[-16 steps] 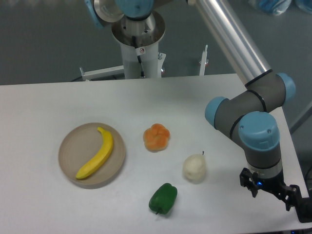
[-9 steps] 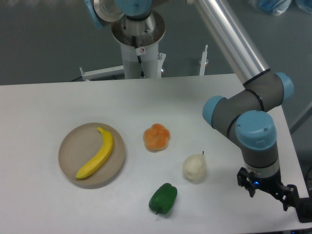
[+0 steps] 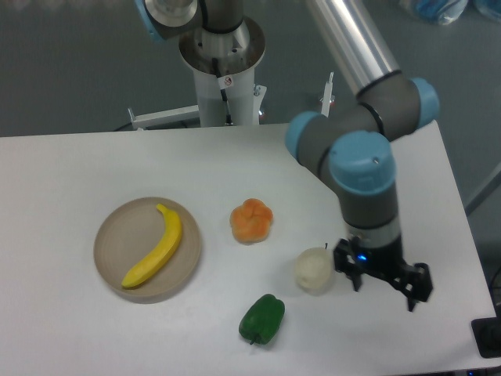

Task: Pick up the banana from the plate
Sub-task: 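Move the gripper over the yellow banana on the beige plate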

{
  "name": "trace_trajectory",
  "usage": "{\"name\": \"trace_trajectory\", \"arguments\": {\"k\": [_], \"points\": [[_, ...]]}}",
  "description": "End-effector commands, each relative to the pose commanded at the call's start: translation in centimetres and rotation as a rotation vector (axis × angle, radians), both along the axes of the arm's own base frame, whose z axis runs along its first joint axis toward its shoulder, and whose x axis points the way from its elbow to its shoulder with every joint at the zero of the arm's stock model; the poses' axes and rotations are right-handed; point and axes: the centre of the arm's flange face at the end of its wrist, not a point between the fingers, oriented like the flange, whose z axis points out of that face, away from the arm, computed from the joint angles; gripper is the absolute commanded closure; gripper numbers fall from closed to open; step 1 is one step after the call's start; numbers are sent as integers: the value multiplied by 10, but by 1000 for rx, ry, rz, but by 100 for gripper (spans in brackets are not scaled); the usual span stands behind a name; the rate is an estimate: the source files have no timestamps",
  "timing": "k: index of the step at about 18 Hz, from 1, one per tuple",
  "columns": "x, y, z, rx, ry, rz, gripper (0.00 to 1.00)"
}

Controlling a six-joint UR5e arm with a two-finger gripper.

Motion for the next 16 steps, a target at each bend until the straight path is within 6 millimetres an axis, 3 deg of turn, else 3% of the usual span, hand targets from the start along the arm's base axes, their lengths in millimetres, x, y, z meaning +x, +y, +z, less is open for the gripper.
{"name": "trace_trajectory", "arguments": {"k": [4, 7, 11, 13, 16], "points": [[72, -17, -12, -17, -124, 91, 0], [108, -37, -13, 30, -236, 205, 0], [171, -45, -50, -25, -316, 226, 0], [204, -50, -81, -75, -338, 206, 0], [235, -42, -101, -105, -344, 182, 0]]}}
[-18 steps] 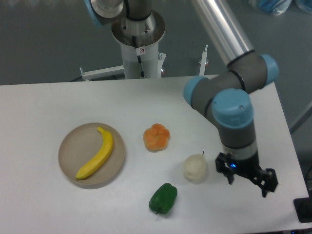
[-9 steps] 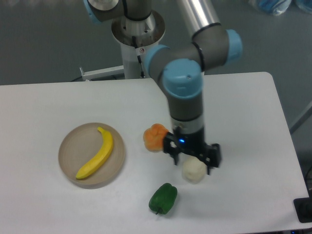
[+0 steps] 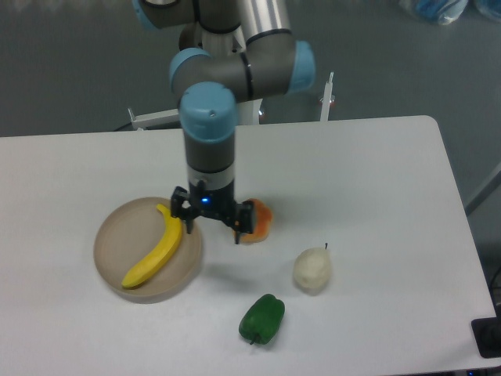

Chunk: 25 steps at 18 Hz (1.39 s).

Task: Pick up the banana from the plate
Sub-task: 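Move the gripper over the yellow banana on the beige plate, then lower the gripper onto the banana and close it around the banana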

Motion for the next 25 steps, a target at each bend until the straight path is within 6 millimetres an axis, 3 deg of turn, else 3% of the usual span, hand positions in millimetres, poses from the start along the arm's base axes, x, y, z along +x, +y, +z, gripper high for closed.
{"name": "trace_trajectory", "arguments": {"k": [6, 13, 17, 25], "points": [[36, 19, -44, -15, 5, -64, 0], [61, 22, -59, -38, 7, -106, 0], [61, 23, -73, -68, 24, -129, 0], [65, 22, -83, -89, 36, -184, 2]]}}
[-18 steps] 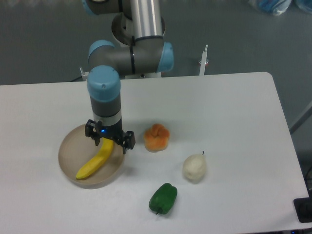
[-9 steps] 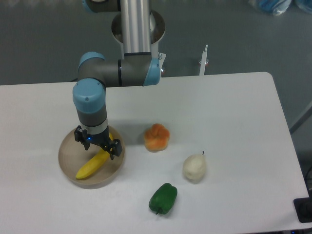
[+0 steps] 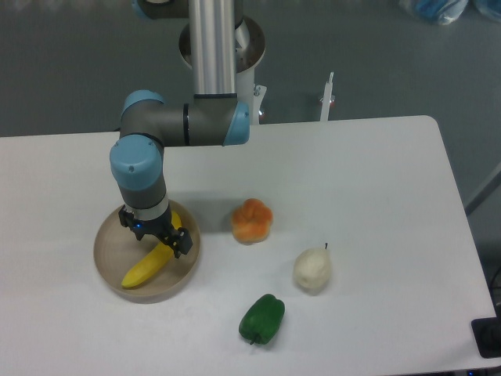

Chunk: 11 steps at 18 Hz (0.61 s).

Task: Pick up the banana from the plate
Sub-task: 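Lower the gripper onto the banana and close it around the banana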

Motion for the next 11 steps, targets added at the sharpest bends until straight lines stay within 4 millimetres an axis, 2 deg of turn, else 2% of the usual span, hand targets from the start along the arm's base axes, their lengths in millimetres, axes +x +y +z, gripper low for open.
{"name": "trace_trajectory", "arguments": {"k": [4, 6, 9, 11], "points": [[0, 0, -1, -2, 0, -2, 24], [0, 1, 0, 0, 0, -3, 42], [0, 2, 2, 4, 2, -11, 53], [-1, 2, 2, 4, 2, -11, 56]]}}
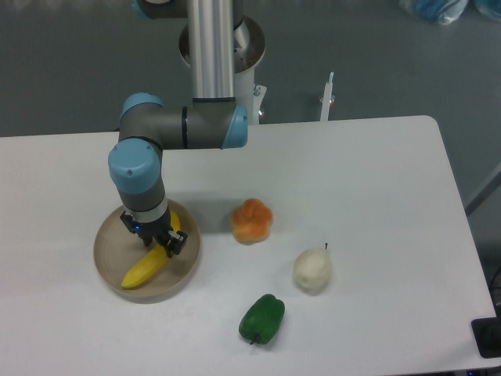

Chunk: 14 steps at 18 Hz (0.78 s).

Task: Pick up the banana from the plate
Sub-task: 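Lower the gripper onto the banana and close it around the banana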

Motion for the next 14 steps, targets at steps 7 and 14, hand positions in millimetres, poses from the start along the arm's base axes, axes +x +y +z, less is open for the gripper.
{"name": "trace_trajectory", "arguments": {"k": [7, 14], "points": [[-1, 2, 2, 5, 0, 0, 65], [-4, 1, 15, 23, 7, -1, 75]]}}
